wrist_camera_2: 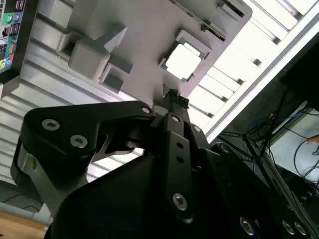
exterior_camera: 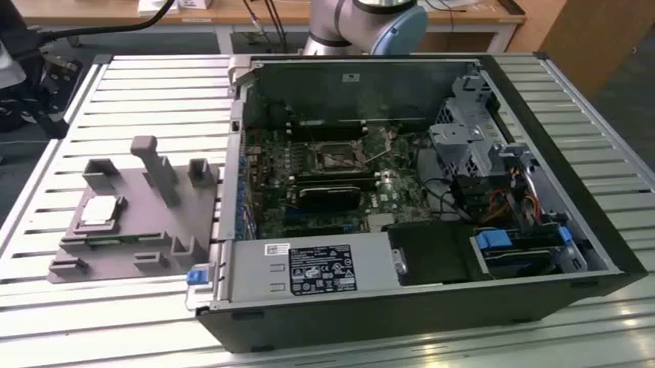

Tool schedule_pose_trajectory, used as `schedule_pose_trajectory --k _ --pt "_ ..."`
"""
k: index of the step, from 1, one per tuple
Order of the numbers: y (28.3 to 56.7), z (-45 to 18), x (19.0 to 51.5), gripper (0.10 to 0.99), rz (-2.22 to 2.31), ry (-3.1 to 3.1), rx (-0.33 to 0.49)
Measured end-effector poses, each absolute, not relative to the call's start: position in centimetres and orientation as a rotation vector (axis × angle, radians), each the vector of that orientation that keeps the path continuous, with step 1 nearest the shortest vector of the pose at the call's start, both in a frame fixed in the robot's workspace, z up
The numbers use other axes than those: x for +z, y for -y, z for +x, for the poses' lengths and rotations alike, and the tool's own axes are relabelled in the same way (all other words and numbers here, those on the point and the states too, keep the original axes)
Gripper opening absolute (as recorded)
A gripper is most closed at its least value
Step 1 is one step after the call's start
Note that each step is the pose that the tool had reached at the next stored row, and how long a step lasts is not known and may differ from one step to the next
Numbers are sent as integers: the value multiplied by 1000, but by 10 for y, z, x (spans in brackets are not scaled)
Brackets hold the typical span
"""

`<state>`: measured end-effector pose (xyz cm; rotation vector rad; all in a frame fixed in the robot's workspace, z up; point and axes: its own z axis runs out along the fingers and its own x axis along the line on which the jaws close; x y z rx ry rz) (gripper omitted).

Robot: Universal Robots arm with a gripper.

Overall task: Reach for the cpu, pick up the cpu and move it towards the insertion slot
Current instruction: 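Reach for the cpu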

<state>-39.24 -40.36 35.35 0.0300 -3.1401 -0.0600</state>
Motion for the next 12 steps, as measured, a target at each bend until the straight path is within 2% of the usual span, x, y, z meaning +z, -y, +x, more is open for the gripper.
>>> schedule_pose_trajectory --k 12 --pt "404 -405 353 106 30 3140 -60"
